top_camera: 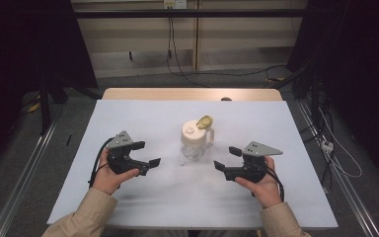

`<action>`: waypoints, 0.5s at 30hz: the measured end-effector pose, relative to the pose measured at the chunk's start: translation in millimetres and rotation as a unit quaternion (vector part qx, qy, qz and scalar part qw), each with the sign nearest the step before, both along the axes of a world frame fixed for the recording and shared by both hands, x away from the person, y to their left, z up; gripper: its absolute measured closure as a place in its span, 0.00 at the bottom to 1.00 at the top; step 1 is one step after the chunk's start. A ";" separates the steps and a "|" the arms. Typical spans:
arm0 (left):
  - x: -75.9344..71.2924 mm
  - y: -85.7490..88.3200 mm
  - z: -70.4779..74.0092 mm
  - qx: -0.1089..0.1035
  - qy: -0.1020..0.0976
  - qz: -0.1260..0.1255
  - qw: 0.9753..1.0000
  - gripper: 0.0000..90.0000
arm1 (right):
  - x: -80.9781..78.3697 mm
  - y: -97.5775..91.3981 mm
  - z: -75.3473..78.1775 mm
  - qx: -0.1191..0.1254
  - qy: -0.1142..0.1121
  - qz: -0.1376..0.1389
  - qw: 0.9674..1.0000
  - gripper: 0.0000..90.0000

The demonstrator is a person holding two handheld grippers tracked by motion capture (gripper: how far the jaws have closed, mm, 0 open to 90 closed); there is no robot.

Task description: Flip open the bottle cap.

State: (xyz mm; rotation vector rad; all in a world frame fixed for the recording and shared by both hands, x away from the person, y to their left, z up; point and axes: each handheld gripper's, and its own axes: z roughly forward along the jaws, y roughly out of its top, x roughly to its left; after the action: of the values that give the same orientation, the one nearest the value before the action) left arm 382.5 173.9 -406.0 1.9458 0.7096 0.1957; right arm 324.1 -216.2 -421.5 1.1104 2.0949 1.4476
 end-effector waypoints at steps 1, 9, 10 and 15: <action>-0.6 1.6 -0.7 0.000 0.000 0.001 1.000 0.09 | -0.6 -0.9 -0.5 0.000 0.000 -0.001 1.000 0.23; -3.6 13.3 -6.3 0.005 -0.005 0.006 1.000 0.09 | -5.0 -5.7 -4.5 -0.007 0.002 -0.001 1.000 0.23; -4.4 14.5 -7.0 0.004 -0.005 0.008 1.000 0.09 | -5.7 -6.5 -4.7 -0.007 0.003 -0.002 1.000 0.23; -7.3 20.1 -10.0 0.007 -0.009 0.009 1.000 0.09 | -8.4 -11.3 -5.8 -0.008 0.002 -0.007 1.000 0.23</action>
State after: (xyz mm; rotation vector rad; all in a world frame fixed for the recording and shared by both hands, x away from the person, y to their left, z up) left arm 375.2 194.0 -416.0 1.9490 0.7167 0.2304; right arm 315.7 -227.5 -427.3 1.1209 2.0943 1.4219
